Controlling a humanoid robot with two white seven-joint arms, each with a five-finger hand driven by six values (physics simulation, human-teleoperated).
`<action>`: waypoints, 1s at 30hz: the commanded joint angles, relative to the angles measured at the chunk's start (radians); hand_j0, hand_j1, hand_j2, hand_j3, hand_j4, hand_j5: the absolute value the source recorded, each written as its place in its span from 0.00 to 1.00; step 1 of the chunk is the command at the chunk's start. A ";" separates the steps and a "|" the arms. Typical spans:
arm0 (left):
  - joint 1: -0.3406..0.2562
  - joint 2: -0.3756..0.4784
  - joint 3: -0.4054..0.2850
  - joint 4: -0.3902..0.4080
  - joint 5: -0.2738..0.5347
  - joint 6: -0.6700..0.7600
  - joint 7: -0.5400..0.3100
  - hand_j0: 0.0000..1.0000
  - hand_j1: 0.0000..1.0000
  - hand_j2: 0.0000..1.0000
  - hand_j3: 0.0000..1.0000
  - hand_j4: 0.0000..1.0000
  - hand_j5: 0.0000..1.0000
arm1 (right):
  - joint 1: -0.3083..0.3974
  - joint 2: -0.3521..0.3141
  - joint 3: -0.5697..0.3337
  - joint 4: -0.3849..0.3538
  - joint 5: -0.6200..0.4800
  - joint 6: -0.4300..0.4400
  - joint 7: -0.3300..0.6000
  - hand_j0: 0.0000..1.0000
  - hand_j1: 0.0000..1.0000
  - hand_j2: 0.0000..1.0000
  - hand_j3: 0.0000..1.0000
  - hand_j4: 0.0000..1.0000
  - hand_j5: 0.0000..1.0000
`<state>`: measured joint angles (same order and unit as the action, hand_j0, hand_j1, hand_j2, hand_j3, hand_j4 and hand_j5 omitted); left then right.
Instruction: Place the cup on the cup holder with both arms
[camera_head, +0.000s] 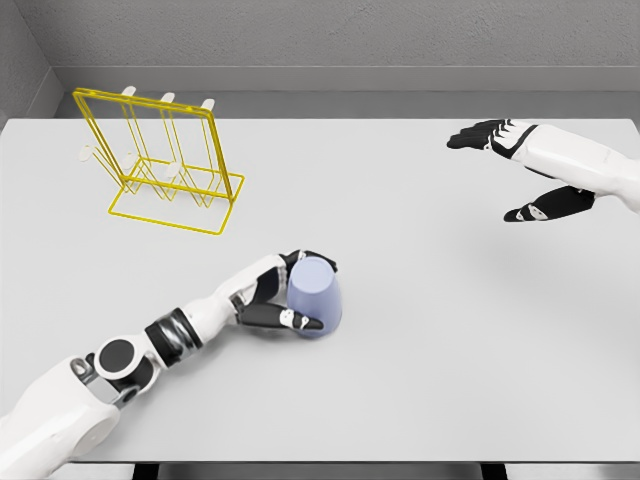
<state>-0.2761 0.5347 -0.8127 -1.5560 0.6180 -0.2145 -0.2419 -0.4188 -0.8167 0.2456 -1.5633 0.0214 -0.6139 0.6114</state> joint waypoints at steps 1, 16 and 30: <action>0.003 0.002 0.020 -0.007 0.006 -0.006 -0.001 0.65 0.65 0.65 0.65 0.65 0.65 | 0.000 -0.002 0.000 0.000 -0.008 0.003 -0.001 1.00 1.00 1.00 1.00 1.00 1.00; 0.060 0.050 0.194 -0.156 0.012 -0.002 0.001 0.65 0.65 0.65 0.65 0.65 0.65 | 0.000 -0.001 0.000 0.000 -0.008 0.003 -0.001 1.00 1.00 1.00 1.00 1.00 1.00; 0.061 0.169 0.290 -0.226 0.062 -0.003 0.001 0.66 0.66 0.66 0.66 0.66 0.66 | 0.000 -0.002 -0.002 0.000 -0.008 0.003 -0.001 1.00 1.00 1.00 1.00 1.00 1.00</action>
<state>-0.2148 0.6871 -0.5340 -1.7778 0.6697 -0.2172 -0.2409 -0.4188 -0.8181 0.2452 -1.5628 0.0212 -0.6139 0.6114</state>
